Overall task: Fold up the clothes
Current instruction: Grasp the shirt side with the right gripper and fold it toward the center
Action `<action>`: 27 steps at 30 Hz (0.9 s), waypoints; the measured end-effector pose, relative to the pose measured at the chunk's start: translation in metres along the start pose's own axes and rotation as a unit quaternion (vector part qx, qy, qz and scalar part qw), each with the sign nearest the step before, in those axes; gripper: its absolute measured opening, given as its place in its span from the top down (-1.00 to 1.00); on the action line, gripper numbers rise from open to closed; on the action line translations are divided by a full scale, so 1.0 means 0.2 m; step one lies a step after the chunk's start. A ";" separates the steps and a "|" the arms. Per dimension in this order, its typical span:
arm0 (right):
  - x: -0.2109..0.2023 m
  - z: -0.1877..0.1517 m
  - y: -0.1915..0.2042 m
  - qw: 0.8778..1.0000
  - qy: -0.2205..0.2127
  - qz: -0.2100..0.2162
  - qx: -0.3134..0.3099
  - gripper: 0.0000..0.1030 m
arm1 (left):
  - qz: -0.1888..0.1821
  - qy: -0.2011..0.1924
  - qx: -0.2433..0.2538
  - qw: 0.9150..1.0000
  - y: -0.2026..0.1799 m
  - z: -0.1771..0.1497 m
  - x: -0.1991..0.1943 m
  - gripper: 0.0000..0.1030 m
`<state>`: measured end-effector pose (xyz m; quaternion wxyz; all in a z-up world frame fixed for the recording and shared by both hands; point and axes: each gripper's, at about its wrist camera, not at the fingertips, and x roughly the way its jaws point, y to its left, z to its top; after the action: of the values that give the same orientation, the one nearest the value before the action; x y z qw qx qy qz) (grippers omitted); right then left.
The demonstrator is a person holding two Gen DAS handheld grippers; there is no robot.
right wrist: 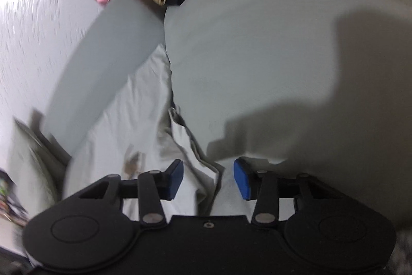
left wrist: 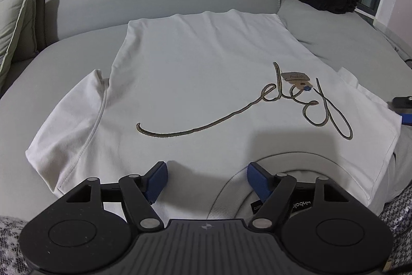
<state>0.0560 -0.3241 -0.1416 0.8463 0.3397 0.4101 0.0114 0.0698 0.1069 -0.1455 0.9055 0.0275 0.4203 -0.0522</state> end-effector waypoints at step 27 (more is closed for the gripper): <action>0.12 -0.07 0.31 0.901 -0.207 -0.296 -0.241 0.95 | 0.014 -0.014 0.018 1.000 -0.02 -0.02 -0.01 -0.45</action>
<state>0.0787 -0.2614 -0.1278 0.9327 -0.0163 0.2916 -0.2117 0.0655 0.1035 -0.1457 0.9112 0.0490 0.4062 -0.0479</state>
